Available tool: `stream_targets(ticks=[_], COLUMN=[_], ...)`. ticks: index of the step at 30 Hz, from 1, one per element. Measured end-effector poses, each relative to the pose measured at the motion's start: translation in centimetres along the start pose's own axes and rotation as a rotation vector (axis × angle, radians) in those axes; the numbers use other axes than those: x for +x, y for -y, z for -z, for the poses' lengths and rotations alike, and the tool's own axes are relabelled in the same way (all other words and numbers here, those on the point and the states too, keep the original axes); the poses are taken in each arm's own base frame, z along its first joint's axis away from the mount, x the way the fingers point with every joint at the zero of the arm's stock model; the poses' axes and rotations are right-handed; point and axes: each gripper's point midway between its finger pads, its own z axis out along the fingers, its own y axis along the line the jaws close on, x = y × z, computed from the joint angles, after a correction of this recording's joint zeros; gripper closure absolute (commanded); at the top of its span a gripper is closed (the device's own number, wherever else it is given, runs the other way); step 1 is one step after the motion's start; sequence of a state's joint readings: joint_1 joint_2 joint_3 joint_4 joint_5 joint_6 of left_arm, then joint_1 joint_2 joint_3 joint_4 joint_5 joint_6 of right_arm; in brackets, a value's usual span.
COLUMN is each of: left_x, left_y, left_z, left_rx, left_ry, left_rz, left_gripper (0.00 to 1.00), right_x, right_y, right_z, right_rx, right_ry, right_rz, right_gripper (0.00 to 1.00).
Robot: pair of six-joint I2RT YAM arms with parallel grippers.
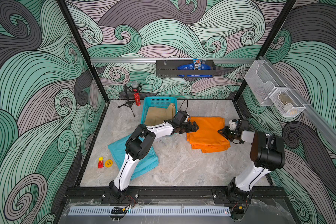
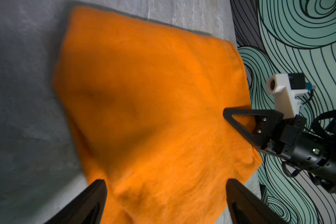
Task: Put the folded long pants in the basket
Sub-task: Pick up the long pant at the center of the board.
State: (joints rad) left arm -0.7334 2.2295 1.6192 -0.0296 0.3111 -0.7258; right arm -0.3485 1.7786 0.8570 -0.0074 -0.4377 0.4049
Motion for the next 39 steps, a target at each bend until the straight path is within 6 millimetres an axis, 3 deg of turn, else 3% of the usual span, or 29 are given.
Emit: stream_targets(ticks=[9,27,30,33,36,37,39], left_x=[1.2,3.4,3.8,4.3,5.3,5.6,5.5], left_y=[-1.1,4.2,4.7,5.2,4.8,4.7,4.7], left_z=[-1.6,-5.8,-6.3,-6.9,-7.6,-7.8,-7.8], left_rx=[-0.004,0.164,0.185,0.206,0.201,0.201,0.206], left_ry=[-0.029,-0.038,-0.047,-0.063,-0.088,-0.098,-0.101], left_rz=[0.026,0.065,0.075,0.083,0.1,0.103,0.104], left_gripper=[0.03,0.19,0.25,0.46,0.94,1.0,1.0], right_x=[-0.5,-0.3,-0.3,-0.2,-0.1,-0.1,-0.2], right_y=[0.8,-0.1,0.0,0.0,-0.1,-0.2,-0.4], right_z=[0.3,0.1,0.1,0.0,0.0,0.1,0.2], right_rx=[0.018,0.016,0.014,0.01,0.005,0.004,0.003], right_ry=[0.031,0.051,0.054,0.059,0.061,0.063,0.068], right_rz=[-0.024,-0.022,-0.021,-0.026,-0.032,-0.031,-0.031], right_gripper=[1.0,1.0,1.0,1.0,1.0,1.0,1.0])
